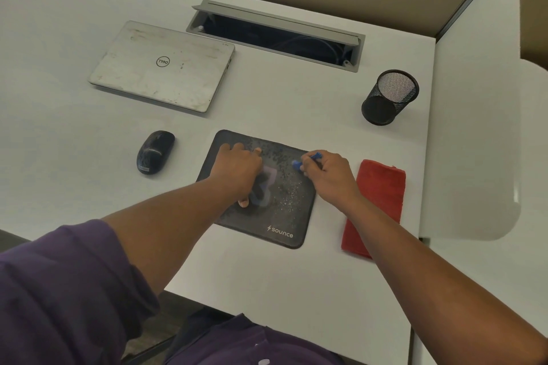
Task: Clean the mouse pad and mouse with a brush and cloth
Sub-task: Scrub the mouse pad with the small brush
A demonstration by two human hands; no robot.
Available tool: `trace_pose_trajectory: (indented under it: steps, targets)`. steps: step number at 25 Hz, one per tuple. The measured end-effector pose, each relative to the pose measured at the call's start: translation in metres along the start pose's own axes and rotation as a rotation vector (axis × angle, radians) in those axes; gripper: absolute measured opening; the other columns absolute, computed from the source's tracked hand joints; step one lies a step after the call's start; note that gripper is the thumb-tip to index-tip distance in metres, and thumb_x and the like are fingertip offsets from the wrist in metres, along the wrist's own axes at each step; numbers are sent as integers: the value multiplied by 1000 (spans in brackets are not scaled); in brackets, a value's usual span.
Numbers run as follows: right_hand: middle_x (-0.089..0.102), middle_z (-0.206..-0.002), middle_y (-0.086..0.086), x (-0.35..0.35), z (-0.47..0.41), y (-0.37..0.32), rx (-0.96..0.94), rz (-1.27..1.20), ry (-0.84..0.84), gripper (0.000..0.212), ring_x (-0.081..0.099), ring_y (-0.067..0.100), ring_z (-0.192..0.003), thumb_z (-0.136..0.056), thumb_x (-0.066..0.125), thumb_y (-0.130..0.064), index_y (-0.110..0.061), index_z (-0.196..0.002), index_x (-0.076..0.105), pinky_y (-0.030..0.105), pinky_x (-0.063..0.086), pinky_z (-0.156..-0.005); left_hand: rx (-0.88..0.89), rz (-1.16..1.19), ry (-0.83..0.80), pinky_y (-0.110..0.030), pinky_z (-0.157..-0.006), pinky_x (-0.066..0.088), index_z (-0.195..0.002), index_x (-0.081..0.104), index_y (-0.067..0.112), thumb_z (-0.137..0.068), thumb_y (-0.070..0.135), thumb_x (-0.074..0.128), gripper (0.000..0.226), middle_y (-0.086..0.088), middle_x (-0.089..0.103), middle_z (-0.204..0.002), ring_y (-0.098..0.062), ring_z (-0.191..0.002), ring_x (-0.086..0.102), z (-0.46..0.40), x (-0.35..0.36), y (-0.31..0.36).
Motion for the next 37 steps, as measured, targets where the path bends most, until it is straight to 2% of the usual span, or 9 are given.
trace_pose_trajectory:
  steps: [4, 9, 15, 18, 21, 25, 31, 35, 37]
  targets:
    - [71, -79, 1, 3, 5, -2, -9, -79, 58, 19, 65, 23, -75, -94, 54, -43, -39, -81, 67, 38, 51, -69, -5, 7, 6, -38, -87, 38, -150, 36, 16, -52, 55, 91, 118, 2, 65, -122, -25, -116, 49, -1, 0, -1]
    - [75, -80, -5, 9, 2, 6, 86, -122, -29, 19, 70, 16, -79, -98, 56, -28, -34, -84, 67, 48, 57, -83, -1, 1, 6, -40, -90, 39, -149, 37, 16, -52, 55, 91, 117, 1, 63, -127, -26, -118, 49, -2, 0, 0]
    - [73, -74, 4, 8, 3, 7, 105, -108, -21, 22, 69, 26, -73, -91, 55, -27, -21, -75, 69, 51, 57, -76, -1, -7, 5, -40, -91, 38, -150, 36, 16, -53, 55, 91, 118, 1, 63, -129, -26, -118, 49, -2, 1, 0]
    - [74, -79, 0, 5, 4, 7, 100, -133, 35, 22, 70, 24, -79, -95, 56, -29, -33, -78, 69, 46, 57, -79, -2, -2, -1, -39, -88, 37, -149, 38, 17, -52, 55, 91, 117, 2, 64, -124, -25, -116, 49, -2, 2, 0]
    - [72, -75, 5, 8, 2, 10, 130, -85, -1, 18, 68, 29, -75, -91, 56, -26, -24, -78, 68, 46, 57, -74, -12, 5, -2, -39, -86, 36, -149, 38, 16, -51, 55, 92, 118, 2, 66, -116, -25, -116, 50, -2, 2, -1]
    - [76, -82, -4, 8, -3, 13, 221, -320, 57, 12, 69, 10, -74, -97, 59, -29, -29, -93, 70, 27, 56, -71, -12, 11, -3, -38, -84, 35, -150, 36, 14, -51, 55, 92, 121, 1, 67, -115, -26, -115, 49, -3, 1, 0]
    - [76, -80, -1, 15, -5, 17, 278, -343, -20, 16, 67, 8, -71, -97, 59, -26, -20, -93, 73, 24, 54, -70, -5, 4, 3, -39, -85, 36, -150, 36, 14, -51, 55, 92, 120, 0, 64, -122, -26, -115, 49, -3, 1, 1]
    - [74, -77, -1, 17, -7, 13, 222, -159, -84, 18, 69, 18, -77, -95, 58, -30, -30, -84, 72, 38, 58, -77, -5, -5, 20, -39, -84, 37, -146, 43, 14, -52, 54, 92, 113, 0, 66, -115, -26, -111, 51, -2, 0, 1]
    - [74, -77, -2, 16, -7, 10, 200, -217, -68, 15, 70, 15, -76, -94, 60, -28, -30, -85, 72, 42, 59, -81, -9, -3, 24, -38, -83, 36, -146, 42, 14, -51, 54, 92, 115, 0, 66, -113, -26, -111, 51, -2, 0, 1]
Point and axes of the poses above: each hand's wrist, its own z-axis away from the middle knuckle, its own x-axis out of the palm, y = z × x, the point moved 6 cm from there along -z, towards the middle knuckle
